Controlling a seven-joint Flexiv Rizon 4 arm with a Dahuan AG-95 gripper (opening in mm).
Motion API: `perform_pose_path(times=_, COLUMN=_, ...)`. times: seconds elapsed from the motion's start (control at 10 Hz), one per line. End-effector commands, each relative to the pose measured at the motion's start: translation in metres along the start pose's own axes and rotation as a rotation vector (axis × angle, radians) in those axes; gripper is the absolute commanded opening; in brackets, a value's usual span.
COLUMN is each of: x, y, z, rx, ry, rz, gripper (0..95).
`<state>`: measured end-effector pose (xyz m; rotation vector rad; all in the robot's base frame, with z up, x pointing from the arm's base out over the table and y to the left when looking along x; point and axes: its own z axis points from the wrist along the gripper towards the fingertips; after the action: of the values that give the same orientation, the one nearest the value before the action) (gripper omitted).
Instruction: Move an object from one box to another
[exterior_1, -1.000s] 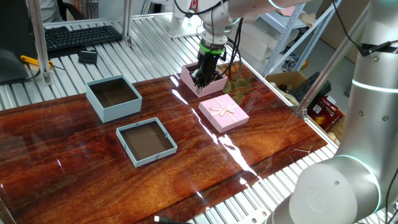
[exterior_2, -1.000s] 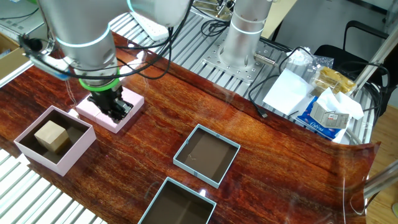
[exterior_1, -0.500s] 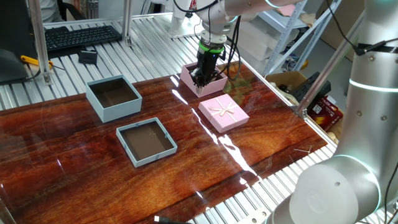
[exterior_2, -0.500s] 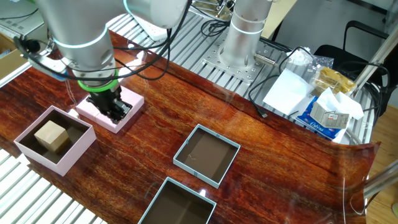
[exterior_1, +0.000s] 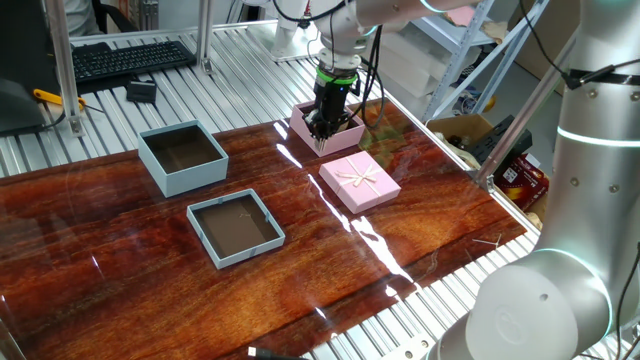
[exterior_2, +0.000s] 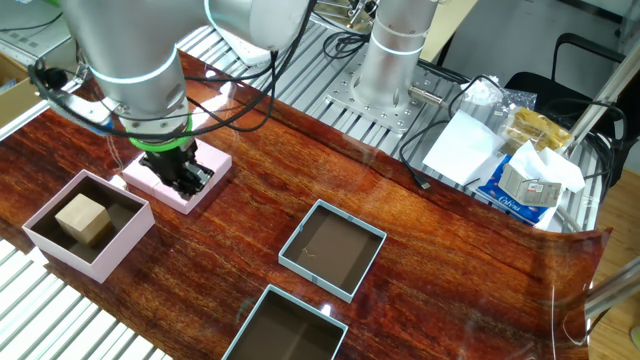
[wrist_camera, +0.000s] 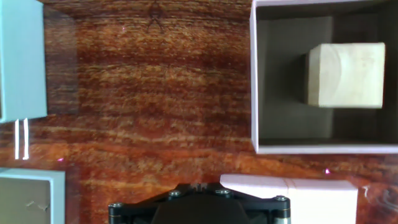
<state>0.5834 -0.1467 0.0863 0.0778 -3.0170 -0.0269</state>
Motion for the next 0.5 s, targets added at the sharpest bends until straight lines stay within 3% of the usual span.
perform_pose_path(times=0.1, x=-0.0007, y=-0.0001, z=0.0000, rx=-0.004, ry=0.029, rz=0.025, gripper=0.0)
perform_pose_path(times=0.2, x=-0.0007, y=-0.0001, z=0.0000, rx=0.005, ry=0.030, rz=0.037, gripper=0.0)
perform_pose_path(times=0.3, x=-0.0007, y=-0.0001, z=0.0000, rx=0.038, ry=0.031, rz=0.023, gripper=0.0)
perform_pose_path(times=0.5, x=-0.0007, y=-0.0001, z=0.0000, rx=0.050, ry=0.033, rz=0.033, gripper=0.0)
